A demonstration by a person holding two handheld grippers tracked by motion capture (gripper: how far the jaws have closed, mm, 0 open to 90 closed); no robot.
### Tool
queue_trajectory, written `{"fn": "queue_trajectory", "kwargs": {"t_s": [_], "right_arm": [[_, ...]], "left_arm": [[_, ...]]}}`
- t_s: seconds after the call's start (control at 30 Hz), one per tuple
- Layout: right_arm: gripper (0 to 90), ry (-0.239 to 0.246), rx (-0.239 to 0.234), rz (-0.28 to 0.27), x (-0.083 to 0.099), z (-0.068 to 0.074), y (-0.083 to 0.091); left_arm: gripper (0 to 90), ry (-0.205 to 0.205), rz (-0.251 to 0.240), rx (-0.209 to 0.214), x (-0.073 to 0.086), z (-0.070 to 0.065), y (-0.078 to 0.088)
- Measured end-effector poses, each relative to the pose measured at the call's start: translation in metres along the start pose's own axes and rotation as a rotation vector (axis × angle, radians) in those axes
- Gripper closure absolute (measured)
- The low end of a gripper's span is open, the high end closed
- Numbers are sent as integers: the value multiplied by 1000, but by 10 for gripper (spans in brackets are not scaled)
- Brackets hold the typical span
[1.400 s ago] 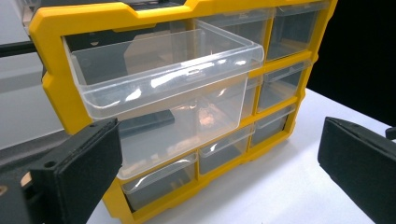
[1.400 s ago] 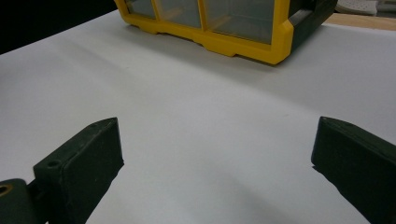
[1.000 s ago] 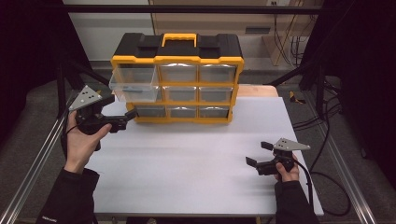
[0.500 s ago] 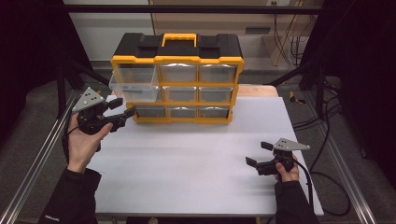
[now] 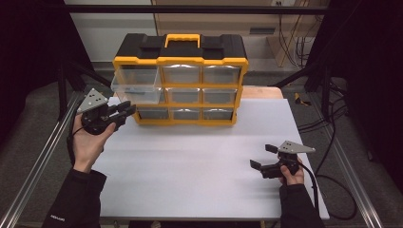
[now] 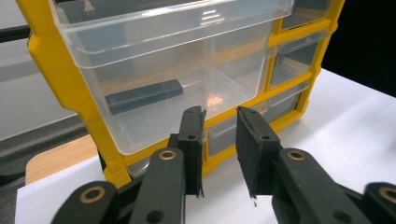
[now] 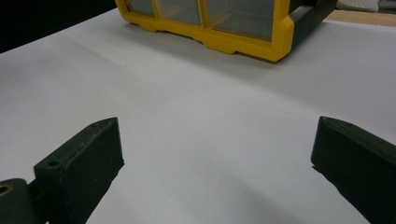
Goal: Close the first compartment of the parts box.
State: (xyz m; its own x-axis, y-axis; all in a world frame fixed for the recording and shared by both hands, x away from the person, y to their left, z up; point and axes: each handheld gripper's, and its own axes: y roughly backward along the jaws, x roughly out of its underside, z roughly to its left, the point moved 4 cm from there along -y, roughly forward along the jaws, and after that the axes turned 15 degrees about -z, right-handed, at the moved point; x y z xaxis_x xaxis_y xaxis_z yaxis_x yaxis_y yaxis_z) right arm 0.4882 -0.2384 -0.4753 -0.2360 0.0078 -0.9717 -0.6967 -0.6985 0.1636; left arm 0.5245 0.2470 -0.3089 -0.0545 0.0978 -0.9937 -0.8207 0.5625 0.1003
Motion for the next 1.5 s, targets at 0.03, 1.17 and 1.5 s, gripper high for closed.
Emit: {"fn": "queue_trajectory", "kwargs": {"t_s": [0.03,1.17,1.5], "right_arm": [[24,-1,0,-1,0,0,0],[24,3,6,0,0,0,0],[24,6,7,3,0,0,0]], "left_arm": [[733,9,-1,2,0,1,0],[896,-4,-55,-21,-5,11,-19],[896,-4,-58,-39,-7,16,-26]]}}
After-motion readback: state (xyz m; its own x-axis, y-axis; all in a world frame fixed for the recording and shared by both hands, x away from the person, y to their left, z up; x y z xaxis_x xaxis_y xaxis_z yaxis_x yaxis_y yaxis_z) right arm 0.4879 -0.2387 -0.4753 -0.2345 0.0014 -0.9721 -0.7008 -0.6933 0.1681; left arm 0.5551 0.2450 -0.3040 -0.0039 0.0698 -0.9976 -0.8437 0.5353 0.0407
